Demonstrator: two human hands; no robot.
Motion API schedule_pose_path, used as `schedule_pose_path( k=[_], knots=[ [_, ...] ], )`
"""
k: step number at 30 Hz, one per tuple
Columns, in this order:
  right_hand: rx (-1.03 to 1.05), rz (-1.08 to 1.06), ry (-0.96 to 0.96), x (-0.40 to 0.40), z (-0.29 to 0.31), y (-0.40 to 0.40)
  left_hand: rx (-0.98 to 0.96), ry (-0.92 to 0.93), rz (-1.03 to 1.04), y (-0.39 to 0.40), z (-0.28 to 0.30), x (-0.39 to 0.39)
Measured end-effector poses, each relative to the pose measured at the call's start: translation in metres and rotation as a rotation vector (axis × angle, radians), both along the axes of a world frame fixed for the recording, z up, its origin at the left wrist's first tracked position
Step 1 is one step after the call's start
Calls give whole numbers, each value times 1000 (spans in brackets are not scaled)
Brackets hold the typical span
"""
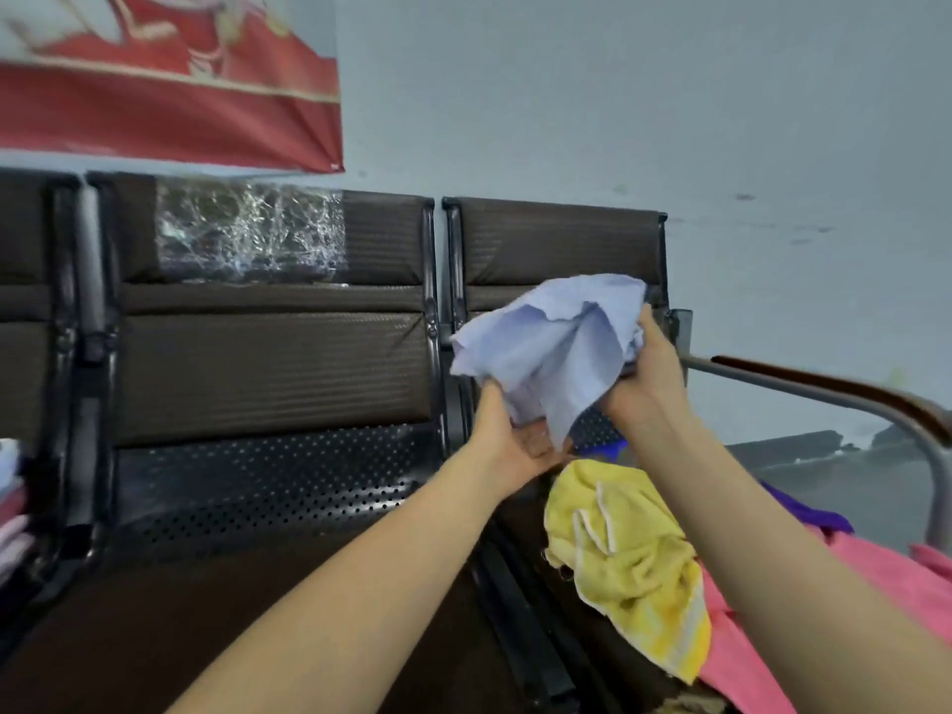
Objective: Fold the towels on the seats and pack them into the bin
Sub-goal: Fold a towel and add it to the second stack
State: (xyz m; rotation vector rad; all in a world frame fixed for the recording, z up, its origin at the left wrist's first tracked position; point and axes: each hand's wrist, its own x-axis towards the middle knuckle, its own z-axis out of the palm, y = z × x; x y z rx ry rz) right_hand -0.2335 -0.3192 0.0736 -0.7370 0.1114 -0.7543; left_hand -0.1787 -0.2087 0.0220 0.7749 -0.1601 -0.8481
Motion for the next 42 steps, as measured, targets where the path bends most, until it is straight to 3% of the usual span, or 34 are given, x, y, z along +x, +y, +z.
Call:
schedule_pose_path(
  k=[4,9,12,15,17,20,22,24,29,30,31,32,33,34,35,37,40,42],
  knots=[
    [-187,180,2,31,20,46,-165,-106,237,65,43,26],
    [-221,400,159,66,-27,93,-140,-58,339,200,3,53],
    [-420,528,395,68,-84,143,26,-58,379,269,-42,54],
    [-888,578,649,62,-136,177,359,-107,407,306,-91,58],
    [-1242,700,703,59,-155,191,701,-213,474,317,-113,60],
    [-1397,690,721,67,-159,201,997,-346,535,334,-128,70],
    [-1346,666,693,71,-160,200,1090,-486,603,349,-134,74],
    [-1192,548,662,78,-163,195,1146,-514,721,362,-135,76],
    [-300,343,472,92,-150,168,405,-54,959,389,-133,94],
    [-207,319,465,95,-145,160,333,-88,976,400,-134,101],
    [-172,288,494,97,-141,154,162,-161,728,400,-126,103],
    [-168,256,554,99,-139,148,113,-209,590,404,-119,106],
    [-203,231,629,100,-140,144,80,-406,513,407,-120,103],
    [-242,226,699,99,-141,142,225,-381,590,406,-120,96],
    [-271,228,760,95,-144,142,314,-231,573,412,-124,91],
    [-446,267,890,87,-154,142,675,-234,596,422,-135,82],
    [-868,358,1072,80,-172,143,1109,-346,334,404,-121,50],
    [-950,409,1091,78,-173,148,1414,-464,126,393,-118,42]
  ],
)
